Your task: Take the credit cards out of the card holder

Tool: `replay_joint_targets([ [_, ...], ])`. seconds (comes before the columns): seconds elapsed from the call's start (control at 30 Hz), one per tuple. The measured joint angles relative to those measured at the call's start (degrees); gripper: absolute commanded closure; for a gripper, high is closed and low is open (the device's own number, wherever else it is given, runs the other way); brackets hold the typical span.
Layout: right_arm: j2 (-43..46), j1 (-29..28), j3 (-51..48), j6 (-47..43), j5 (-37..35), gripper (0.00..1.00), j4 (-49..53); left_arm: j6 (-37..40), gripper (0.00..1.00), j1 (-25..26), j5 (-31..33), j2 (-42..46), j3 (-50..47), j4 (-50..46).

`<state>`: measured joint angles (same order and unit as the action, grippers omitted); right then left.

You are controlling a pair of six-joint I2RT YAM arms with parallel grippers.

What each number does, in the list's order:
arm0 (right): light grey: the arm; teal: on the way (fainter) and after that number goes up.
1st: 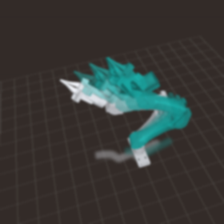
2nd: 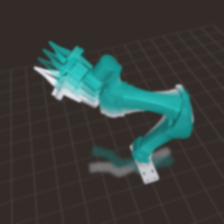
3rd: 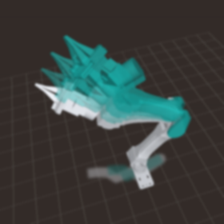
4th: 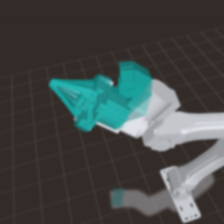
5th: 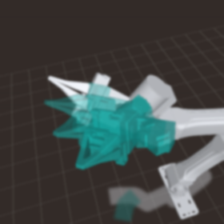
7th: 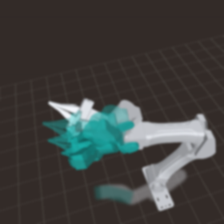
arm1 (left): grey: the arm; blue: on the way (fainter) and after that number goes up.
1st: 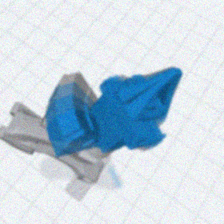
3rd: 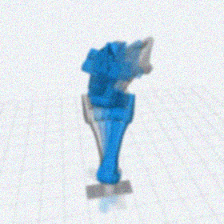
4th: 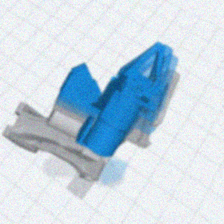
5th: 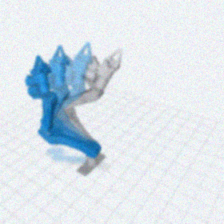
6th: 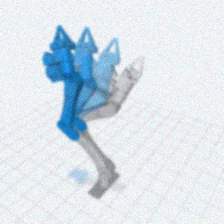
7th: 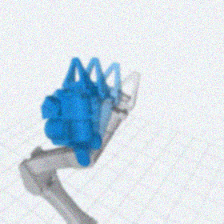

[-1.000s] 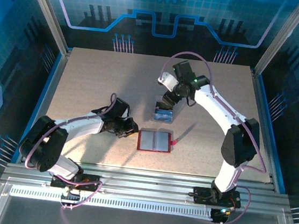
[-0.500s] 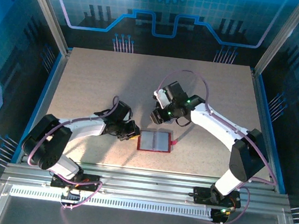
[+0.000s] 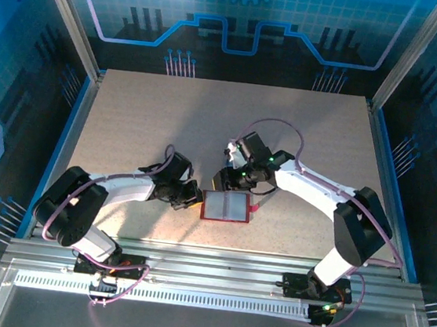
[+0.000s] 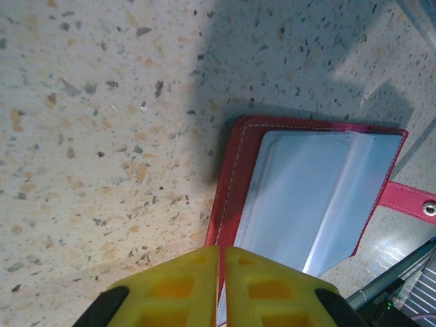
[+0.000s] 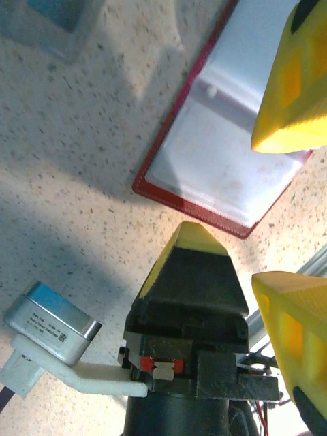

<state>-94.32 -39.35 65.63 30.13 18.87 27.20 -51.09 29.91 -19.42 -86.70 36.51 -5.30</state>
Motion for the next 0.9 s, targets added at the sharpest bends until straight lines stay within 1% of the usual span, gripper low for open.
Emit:
replay_joint_targets([
  [0.17, -2.99, 0.0, -1.4, 2.89, 4.22, 0.58, -2.8, -0.02, 0.94, 0.2, -0.46, -0.59, -0.04, 0.61],
  [0.37, -5.7, 0.0, -2.32, 5.16, 7.26, 0.63, -5.18, -0.63, 0.97, 0.44, -1.44, -1.03, -0.07, 2.1],
  [0.73, -8.81, -0.09, -2.67, 6.58, 8.81, 0.67, -6.32, -1.49, 0.99, 0.66, -2.03, -2.73, -0.48, 2.91],
  [0.9, -11.08, -0.76, -2.67, 6.99, 9.07, 0.66, -6.29, -1.49, 0.99, 0.66, -2.03, -2.73, -0.72, 2.91],
])
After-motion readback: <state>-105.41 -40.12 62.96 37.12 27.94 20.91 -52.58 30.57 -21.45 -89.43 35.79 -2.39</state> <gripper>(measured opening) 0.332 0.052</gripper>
